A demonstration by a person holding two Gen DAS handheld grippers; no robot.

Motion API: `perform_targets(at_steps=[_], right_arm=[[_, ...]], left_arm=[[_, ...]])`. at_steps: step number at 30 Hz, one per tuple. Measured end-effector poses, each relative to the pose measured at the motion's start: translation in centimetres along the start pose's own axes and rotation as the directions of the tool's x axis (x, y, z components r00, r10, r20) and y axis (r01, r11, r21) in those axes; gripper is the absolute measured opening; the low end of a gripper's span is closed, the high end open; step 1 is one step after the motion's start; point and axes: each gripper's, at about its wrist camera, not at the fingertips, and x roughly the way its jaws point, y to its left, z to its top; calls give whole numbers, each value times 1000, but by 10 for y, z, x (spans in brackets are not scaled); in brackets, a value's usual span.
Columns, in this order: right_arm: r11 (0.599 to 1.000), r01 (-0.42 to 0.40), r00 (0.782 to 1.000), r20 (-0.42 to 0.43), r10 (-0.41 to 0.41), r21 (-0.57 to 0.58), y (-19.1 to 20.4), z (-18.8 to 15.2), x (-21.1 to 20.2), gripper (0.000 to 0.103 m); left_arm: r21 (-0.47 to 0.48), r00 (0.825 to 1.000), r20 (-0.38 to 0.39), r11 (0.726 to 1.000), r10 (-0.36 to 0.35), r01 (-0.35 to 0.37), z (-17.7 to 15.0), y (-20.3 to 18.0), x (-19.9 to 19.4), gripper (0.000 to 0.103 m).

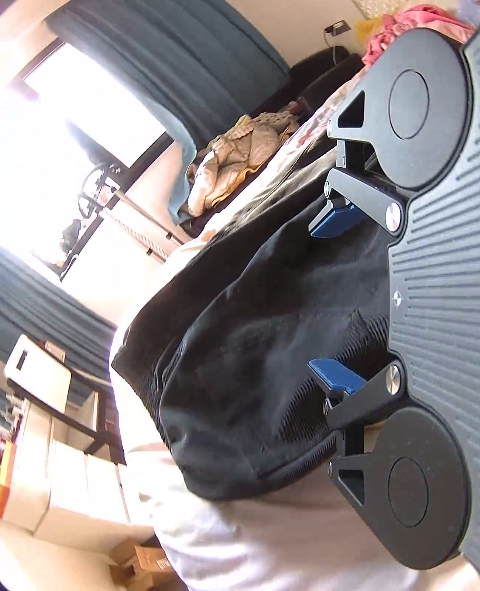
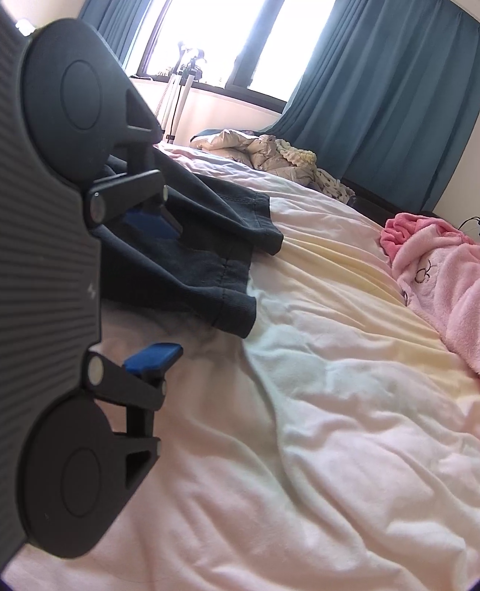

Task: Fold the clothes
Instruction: 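Grasp the elastic waistband with the left tool while the right tool grasps a leg hem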

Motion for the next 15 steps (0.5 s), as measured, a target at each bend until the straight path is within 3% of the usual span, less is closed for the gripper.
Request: perform_targets(at_steps=[4,9,13,15], right_arm=[[1000,0,1000,-13,1,27,-8,3,17,60],[997,-24,1000,-13,25,77,-14,2,32,50],[1000,-9,1000,0,9,28,-8,3,41,30],[1000,-2,1000,2,2,13,-5,4,46,23]], left_arm=[[-175,998,-53,984,30,-39,12,49,5,76],[-395,997,-74,919,-30,-2,8,87,40,76],[-446,999,-41,895,-2,-16,16,103,70,74],[-452,999,1,891,-45,41,19,107,77,61]])
